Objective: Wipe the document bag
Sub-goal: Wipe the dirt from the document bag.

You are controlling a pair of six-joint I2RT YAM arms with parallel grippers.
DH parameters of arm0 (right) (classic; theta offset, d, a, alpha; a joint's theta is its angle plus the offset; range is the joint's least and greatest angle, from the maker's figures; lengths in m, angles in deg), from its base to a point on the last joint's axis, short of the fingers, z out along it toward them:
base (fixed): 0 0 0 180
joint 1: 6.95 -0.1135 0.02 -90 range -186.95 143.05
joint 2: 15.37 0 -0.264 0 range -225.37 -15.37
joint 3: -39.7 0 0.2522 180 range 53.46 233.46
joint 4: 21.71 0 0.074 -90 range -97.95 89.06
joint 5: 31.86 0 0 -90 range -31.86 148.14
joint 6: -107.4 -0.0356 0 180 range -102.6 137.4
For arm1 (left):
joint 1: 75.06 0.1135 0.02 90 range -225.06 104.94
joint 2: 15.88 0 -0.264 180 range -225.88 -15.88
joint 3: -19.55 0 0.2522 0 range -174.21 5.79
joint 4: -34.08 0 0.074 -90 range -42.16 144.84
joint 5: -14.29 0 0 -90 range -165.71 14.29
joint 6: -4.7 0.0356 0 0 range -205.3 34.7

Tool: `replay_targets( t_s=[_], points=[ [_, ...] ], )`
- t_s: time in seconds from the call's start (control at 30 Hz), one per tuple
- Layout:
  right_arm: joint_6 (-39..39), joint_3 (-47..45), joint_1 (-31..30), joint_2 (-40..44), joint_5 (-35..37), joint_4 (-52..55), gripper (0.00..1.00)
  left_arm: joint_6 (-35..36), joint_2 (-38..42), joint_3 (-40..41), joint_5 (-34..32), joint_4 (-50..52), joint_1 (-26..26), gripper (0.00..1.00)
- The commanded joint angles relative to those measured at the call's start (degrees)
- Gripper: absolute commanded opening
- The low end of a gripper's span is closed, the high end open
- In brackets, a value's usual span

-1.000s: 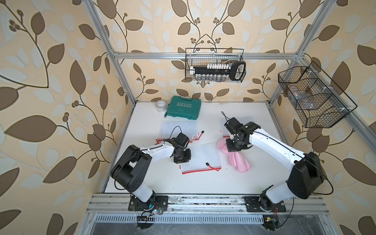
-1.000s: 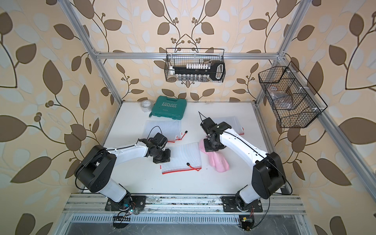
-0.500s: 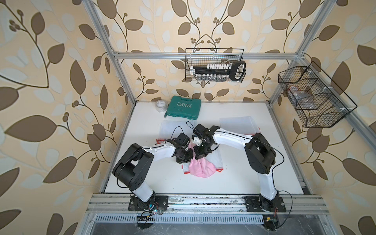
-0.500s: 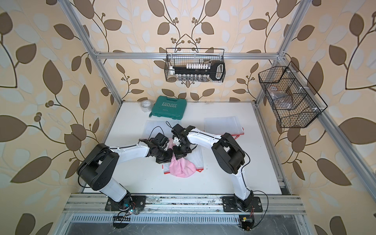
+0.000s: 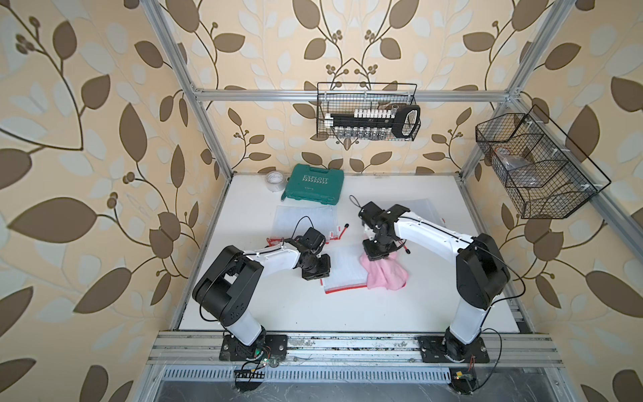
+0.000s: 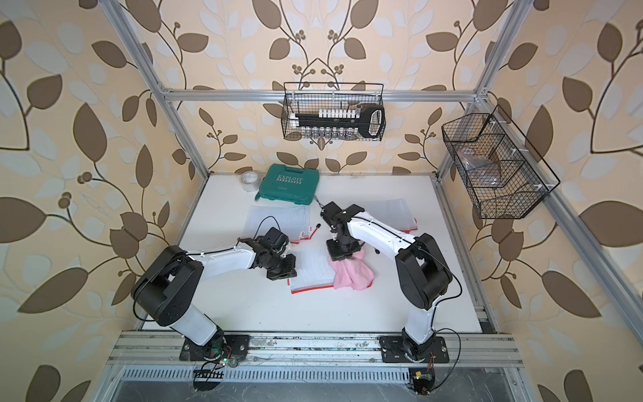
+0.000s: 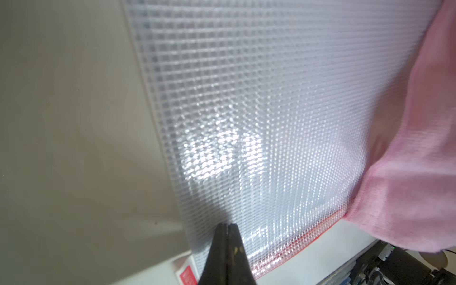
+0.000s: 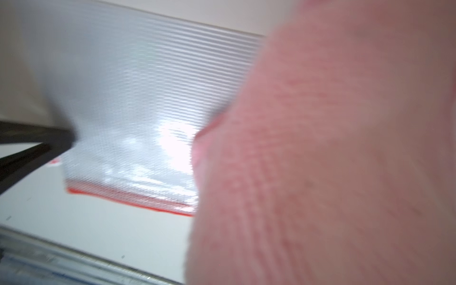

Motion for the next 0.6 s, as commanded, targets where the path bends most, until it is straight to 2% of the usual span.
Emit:
replay_targets(
  t_s=[0.0,0.1,0.17,0.3,0.43,0.57],
  points=[
    [0.3,4.1,-5.0,-5.7,-12.8,-4.2,0.00,-0.4,-0.3,-0.9,-2.4,2.1,-0.4,0.00],
    [-4.6,5.3,-4.6,-11.7,-19.5,-10.9,0.00,-1.0,-0.4,-0.6,-2.6,2.3,-0.3,0.00],
    [-5.7,5.0,-3.3,-14.0,-18.1,-10.7,0.00,-0.9,-0.6,-0.8,-2.9,2.8,-0.3,0.00],
    [-4.7,-1.0,2.7,-10.1,-6.7,-6.1,0.00,-0.9,-0.8,-0.8,-3.7,3.8,-0.4,0.00],
    [-2.0,-7.1,7.9,-1.5,6.8,0.2,0.00,-0.2,-1.4,-1.4,-4.4,5.3,-0.4,0.00],
    [0.6,-7.6,8.4,3.5,14.2,5.2,0.00,0.0,-1.5,-1.7,-4.7,6.0,-0.4,0.00]
  ],
)
